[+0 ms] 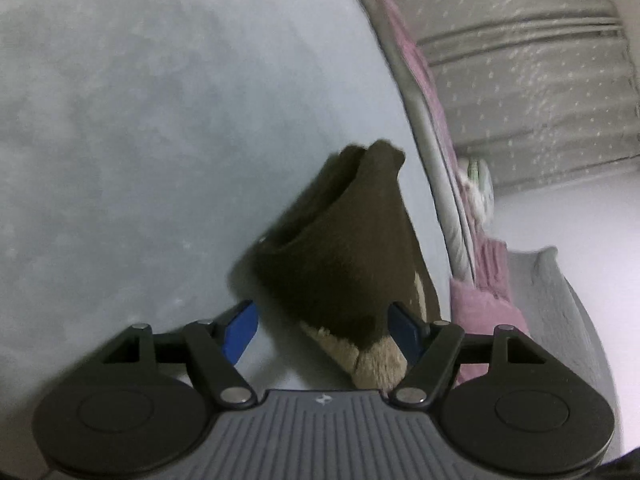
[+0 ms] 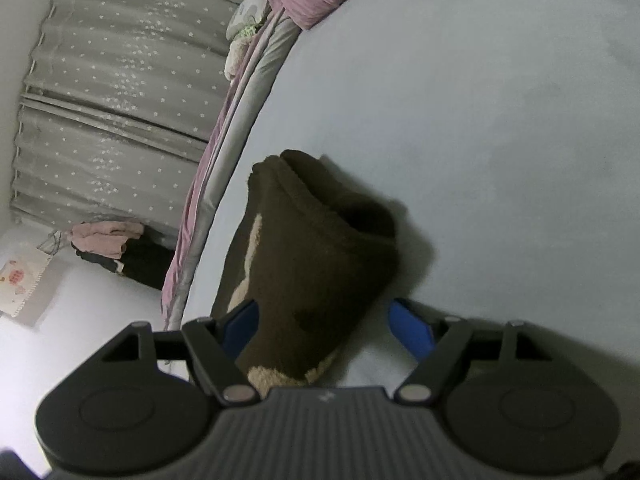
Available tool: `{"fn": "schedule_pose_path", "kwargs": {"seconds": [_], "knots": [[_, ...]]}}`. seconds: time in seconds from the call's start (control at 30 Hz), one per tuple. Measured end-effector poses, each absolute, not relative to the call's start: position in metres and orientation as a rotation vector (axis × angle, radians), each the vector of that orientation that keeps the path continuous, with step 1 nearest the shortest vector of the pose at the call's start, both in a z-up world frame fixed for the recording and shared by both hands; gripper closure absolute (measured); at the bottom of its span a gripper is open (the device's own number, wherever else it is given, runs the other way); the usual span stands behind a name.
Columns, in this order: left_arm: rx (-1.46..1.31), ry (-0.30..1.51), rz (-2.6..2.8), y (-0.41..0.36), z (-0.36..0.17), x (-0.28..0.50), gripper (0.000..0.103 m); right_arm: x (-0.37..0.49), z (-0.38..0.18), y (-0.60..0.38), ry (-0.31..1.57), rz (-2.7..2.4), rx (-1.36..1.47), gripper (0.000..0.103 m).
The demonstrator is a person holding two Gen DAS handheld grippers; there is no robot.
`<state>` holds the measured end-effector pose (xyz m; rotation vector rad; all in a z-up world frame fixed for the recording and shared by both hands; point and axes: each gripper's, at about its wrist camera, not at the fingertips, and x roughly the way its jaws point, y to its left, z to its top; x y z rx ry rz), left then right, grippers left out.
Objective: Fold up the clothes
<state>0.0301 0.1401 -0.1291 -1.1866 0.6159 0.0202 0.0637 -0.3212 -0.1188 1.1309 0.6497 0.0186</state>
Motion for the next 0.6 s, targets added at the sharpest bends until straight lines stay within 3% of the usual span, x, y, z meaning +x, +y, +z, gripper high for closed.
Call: {"fn": "schedule_pose_path", "kwargs": {"seconds": [0.2, 0.4, 0.47, 0.53, 0.6], "knots": [[-1.126, 0.457, 0.154, 0.116, -0.132, 0.036, 0.033, 0.08, -0.122, -0.315, 0.585, -0.015, 1.132, 0.029], [-1.051, 0.383, 0.217, 0.108, -0.137, 0.048, 0.041, 0.091, -0.129, -0.318, 0.543, -0.03, 1.133, 0.042], [-1.042, 0.374, 0.221, 0.112, -0.14, 0.051, 0.046, 0.093, -0.132, -0.319, 0.536, -0.025, 1.132, 0.058], [-1.046, 0.376, 0.212, 0.117, -0.142, 0.053, 0.06, 0.095, -0.136, -0.322, 0.526, -0.013, 1.149, 0.076], [-1.051, 0.38, 0.201, 0.122, -0.143, 0.055, 0.068, 0.096, -0.138, -0.322, 0.512, -0.003, 1.18, 0.079]]}}
